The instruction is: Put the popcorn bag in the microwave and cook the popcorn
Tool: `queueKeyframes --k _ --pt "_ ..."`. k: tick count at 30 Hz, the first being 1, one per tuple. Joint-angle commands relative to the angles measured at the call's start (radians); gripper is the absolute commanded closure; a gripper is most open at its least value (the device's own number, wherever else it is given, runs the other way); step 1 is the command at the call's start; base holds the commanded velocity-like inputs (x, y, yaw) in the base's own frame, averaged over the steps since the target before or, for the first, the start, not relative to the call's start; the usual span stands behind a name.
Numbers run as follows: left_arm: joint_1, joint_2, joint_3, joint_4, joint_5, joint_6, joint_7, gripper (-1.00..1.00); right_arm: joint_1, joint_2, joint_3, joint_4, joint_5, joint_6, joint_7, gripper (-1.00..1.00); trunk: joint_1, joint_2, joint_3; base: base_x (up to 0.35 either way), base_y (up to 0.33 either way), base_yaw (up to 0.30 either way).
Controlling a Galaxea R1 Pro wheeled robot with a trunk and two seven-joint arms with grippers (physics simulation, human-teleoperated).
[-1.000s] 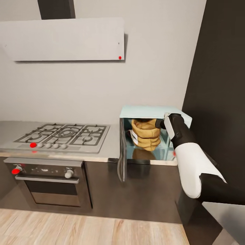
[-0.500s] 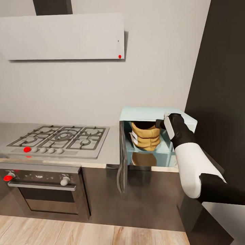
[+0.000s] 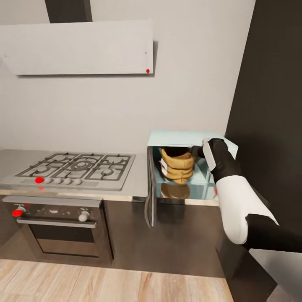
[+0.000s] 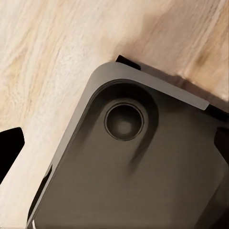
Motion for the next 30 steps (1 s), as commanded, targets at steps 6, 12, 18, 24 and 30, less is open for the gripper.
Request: queueKeyframes --k 6,12,18,24,30 --pt "0.000 0.000 0.000 -0.002 0.001 -0.001 0.001 -1.00 -0.001 -0.003 -0.005 -0.006 -0.008 0.004 -0.001 -1.00 -0.001 -0.001 -0.001 -0.334 0.000 0.000" --pt "0.000 0.000 0.000 -0.002 0.000 -0.001 0.001 -1.00 0.000 -0.002 -0.005 -0.005 -0.007 0.000 0.002 -1.00 -0.001 -0.001 -0.001 -0.335 0.000 0.000" --pt "0.000 0.001 0.001 -0.002 0.001 -0.001 0.001 -1.00 0.071 0.024 -0.003 0.009 -0.012 -0.054 0.012 -1.00 -0.001 -0.001 -0.001 -0.218 0.000 0.000" --pt "0.000 0.001 0.000 -0.002 0.001 -0.001 0.001 -1.00 0.223 0.066 -0.002 0.047 -0.008 -0.315 0.108 -1.00 -0.001 -0.001 -0.001 -0.002 0.000 0.000" --pt "0.000 0.001 0.000 -0.002 0.000 -0.001 0.000 -1.00 0.323 0.063 -0.002 0.049 -0.004 -0.606 0.300 -1.00 -0.001 -0.001 -0.001 0.000 0.000 0.000"
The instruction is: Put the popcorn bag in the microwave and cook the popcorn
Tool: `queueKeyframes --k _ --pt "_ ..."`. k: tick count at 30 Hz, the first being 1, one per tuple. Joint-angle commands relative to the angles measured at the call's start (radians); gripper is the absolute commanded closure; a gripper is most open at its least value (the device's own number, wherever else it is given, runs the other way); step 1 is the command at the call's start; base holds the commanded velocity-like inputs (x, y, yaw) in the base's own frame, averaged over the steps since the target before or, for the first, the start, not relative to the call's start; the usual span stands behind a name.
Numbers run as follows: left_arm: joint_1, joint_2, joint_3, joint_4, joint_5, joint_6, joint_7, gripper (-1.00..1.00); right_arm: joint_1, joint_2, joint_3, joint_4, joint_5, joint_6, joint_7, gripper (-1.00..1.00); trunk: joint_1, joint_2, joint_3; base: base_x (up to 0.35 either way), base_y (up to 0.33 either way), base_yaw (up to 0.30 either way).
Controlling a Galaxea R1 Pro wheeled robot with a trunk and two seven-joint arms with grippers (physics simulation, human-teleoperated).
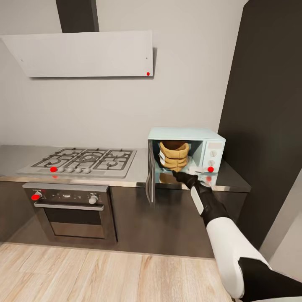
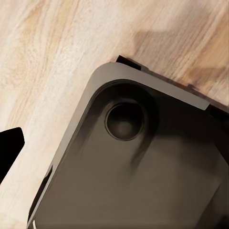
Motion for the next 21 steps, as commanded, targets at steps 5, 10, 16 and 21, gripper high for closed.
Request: queueKeyframes --k 5,10,16,21 --pt "0.000 0.000 0.000 -0.002 0.003 0.004 0.001 -1.00 0.012 -0.002 -0.006 0.041 0.000 -0.043 0.016 -1.00 0.000 -0.001 -0.001 0.110 0.007 0.000" --pt "0.000 0.001 -0.001 -0.001 0.005 0.007 0.000 -1.00 0.014 -0.006 -0.007 0.058 0.004 -0.048 0.009 -1.00 0.000 -0.001 -0.001 0.309 0.119 0.000" --pt "0.000 0.001 0.001 -0.002 0.002 0.002 0.000 -1.00 0.013 -0.008 -0.007 0.048 0.052 -0.129 0.004 -1.00 0.000 -0.001 -0.001 0.141 0.047 0.000" --pt "0.000 -0.001 0.002 -0.002 0.001 0.001 0.001 -1.00 0.014 -0.005 -0.006 0.056 0.137 -0.228 -0.003 -1.00 0.000 -0.001 -0.001 0.007 0.001 0.000"
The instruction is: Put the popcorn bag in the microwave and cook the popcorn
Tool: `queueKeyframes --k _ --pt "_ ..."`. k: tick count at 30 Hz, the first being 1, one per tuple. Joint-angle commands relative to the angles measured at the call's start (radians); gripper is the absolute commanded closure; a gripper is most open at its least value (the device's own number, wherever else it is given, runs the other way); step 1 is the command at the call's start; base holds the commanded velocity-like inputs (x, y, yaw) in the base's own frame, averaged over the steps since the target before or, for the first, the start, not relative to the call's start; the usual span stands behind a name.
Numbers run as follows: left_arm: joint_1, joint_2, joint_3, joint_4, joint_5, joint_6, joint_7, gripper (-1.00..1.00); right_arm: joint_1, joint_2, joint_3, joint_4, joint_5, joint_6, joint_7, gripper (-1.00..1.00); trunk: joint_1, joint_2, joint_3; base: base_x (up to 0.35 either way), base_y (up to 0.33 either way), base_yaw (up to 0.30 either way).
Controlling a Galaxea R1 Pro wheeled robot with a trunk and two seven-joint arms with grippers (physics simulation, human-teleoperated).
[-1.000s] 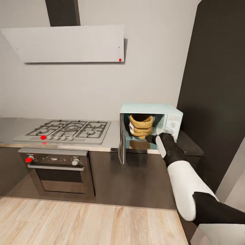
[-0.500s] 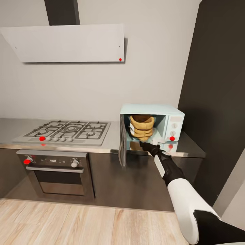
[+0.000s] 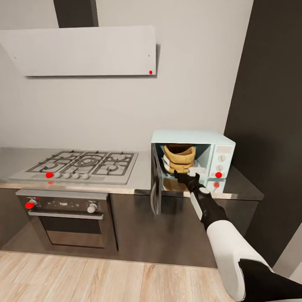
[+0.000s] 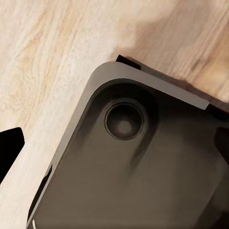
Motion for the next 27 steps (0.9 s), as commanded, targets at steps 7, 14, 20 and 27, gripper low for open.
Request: queueKeyframes --k 7,14,20,27 --pt "0.000 0.000 -0.002 -0.002 0.002 0.004 0.000 -1.00 -0.001 0.002 -0.009 0.004 0.020 -0.018 0.008 -1.00 0.000 -0.001 -0.001 0.257 0.000 0.000" --pt "0.000 0.000 -0.002 -0.002 0.002 0.003 0.000 -1.00 -0.001 0.002 -0.010 0.004 0.019 -0.019 0.008 -1.00 0.000 -0.001 -0.001 0.321 0.000 0.000" --pt "0.000 0.000 -0.003 -0.002 0.000 0.001 0.000 -1.00 -0.001 0.000 -0.010 0.004 0.020 -0.018 0.009 -1.00 0.000 -0.001 -0.001 0.104 0.000 0.000" --pt "0.000 -0.001 -0.002 -0.002 -0.002 -0.002 0.000 -1.00 -0.001 -0.001 -0.011 0.004 0.021 -0.018 0.009 -1.00 0.000 -0.001 -0.001 -0.145 0.000 0.000"
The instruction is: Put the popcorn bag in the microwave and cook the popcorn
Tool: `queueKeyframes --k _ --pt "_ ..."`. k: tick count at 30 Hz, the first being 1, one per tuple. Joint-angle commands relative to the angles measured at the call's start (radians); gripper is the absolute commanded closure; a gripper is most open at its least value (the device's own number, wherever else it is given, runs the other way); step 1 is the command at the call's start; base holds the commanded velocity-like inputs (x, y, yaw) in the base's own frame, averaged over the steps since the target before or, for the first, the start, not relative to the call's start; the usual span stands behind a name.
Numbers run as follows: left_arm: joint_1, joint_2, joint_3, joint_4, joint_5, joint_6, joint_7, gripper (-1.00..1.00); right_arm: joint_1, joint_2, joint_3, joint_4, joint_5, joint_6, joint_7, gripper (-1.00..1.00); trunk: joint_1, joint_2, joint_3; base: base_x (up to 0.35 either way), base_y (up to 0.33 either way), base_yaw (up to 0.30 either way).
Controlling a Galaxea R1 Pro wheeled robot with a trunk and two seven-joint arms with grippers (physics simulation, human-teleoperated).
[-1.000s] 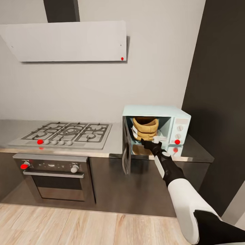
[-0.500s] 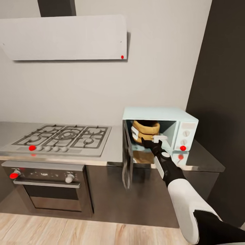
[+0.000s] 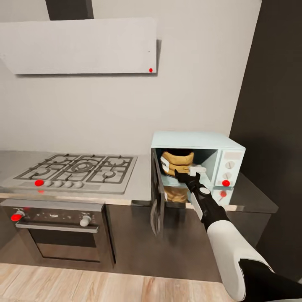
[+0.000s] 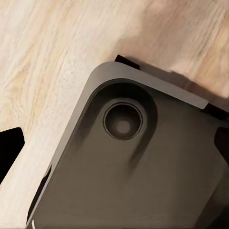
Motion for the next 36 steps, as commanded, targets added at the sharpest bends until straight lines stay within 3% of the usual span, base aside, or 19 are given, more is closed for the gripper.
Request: queueKeyframes --k 1,18,21,23,24,27,28,30,32,36 --pt "0.000 0.000 0.001 -0.002 0.001 -0.001 0.001 -1.00 -0.001 0.002 -0.009 0.000 0.010 -0.003 0.008 -1.00 -0.001 -0.001 -0.001 -0.334 0.000 0.000" --pt "0.000 0.000 0.001 -0.002 0.001 -0.001 0.001 -1.00 -0.001 0.000 -0.010 -0.022 0.017 0.017 0.020 -1.00 -0.001 -0.001 -0.001 -0.343 0.000 0.000" --pt "0.000 0.000 0.001 -0.002 0.001 -0.001 0.001 -1.00 0.000 -0.004 -0.010 -0.122 0.010 0.205 0.031 -1.00 -0.001 -0.001 -0.001 -0.342 0.000 0.000" --pt "0.000 0.000 0.000 -0.002 0.000 -0.001 0.001 -1.00 0.000 -0.013 -0.012 -0.247 0.009 0.423 0.051 -1.00 -0.001 -0.001 -0.001 -0.342 0.000 0.000" --pt "0.000 0.000 0.000 -0.002 0.000 -0.001 0.002 -1.00 0.003 -0.018 -0.012 -0.298 0.008 0.490 0.056 -1.00 -0.001 -0.001 -0.001 -0.342 0.000 0.000" --pt "0.000 -0.001 0.000 -0.002 0.000 -0.001 0.001 -1.00 0.096 -0.039 -0.014 -0.578 0.003 0.727 0.104 -1.00 -0.001 -0.001 -0.001 -0.342 0.000 0.000" --pt "0.000 -0.001 0.000 -0.002 0.000 -0.001 0.001 -1.00 0.144 -0.042 -0.014 -0.671 0.002 0.771 0.130 -1.00 -0.001 -0.001 -0.001 -0.342 0.000 0.000" --pt "0.000 -0.001 0.001 -0.002 0.001 -0.001 0.001 -1.00 0.207 -0.045 -0.014 -0.764 0.004 0.805 0.163 -1.00 -0.001 -0.001 -0.001 -0.342 0.000 0.000" --pt "0.000 0.000 0.001 -0.002 0.001 -0.001 0.002 -1.00 0.235 -0.046 -0.014 -0.790 0.005 0.818 0.175 -1.00 -0.001 -0.001 -0.001 -0.340 0.000 0.000" --pt "0.000 0.001 0.001 -0.002 0.002 -0.001 0.001 -1.00 0.245 -0.048 -0.015 -0.628 0.010 0.821 0.180 -1.00 -0.001 -0.001 -0.001 -0.106 0.000 0.000"
